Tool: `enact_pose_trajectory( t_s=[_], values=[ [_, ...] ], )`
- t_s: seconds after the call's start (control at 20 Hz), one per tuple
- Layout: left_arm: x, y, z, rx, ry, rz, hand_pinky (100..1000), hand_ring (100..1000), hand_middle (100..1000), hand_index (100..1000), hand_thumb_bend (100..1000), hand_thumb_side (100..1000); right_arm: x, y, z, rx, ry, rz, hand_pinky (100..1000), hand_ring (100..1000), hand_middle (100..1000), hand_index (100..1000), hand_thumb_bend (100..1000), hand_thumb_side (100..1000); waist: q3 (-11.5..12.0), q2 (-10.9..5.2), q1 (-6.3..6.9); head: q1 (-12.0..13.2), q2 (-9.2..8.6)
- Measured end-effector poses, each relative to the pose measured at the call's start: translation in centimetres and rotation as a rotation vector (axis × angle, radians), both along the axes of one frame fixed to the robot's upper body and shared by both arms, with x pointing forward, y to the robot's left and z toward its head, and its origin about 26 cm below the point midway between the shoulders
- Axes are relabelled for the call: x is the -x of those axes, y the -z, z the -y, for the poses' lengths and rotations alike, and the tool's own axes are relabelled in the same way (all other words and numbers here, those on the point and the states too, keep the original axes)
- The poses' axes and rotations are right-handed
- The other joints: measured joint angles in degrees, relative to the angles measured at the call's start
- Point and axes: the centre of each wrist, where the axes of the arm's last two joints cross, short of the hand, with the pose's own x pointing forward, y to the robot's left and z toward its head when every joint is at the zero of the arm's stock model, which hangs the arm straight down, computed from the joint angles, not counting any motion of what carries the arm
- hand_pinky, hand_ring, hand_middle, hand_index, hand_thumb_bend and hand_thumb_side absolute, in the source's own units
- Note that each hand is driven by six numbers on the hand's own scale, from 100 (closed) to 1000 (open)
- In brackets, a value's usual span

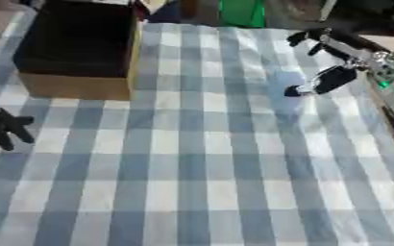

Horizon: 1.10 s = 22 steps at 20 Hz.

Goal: Pick up objects on the table and place them in the box.

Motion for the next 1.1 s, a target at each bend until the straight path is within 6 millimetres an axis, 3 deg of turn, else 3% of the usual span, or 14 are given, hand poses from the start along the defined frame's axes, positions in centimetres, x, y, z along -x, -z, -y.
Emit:
enact_pose_trajectory(
  t_s=[1.1],
  values=[
    [0.0,-0.1,0.1,0.001,0.005,0.003,867,536,496,424,199,805,-0.4,2.4,0.6,-0.022,0.046,-0.031,763,1000,776,908,681,346,0.60,0.08,0.19,-0.51,0.00]
  ],
)
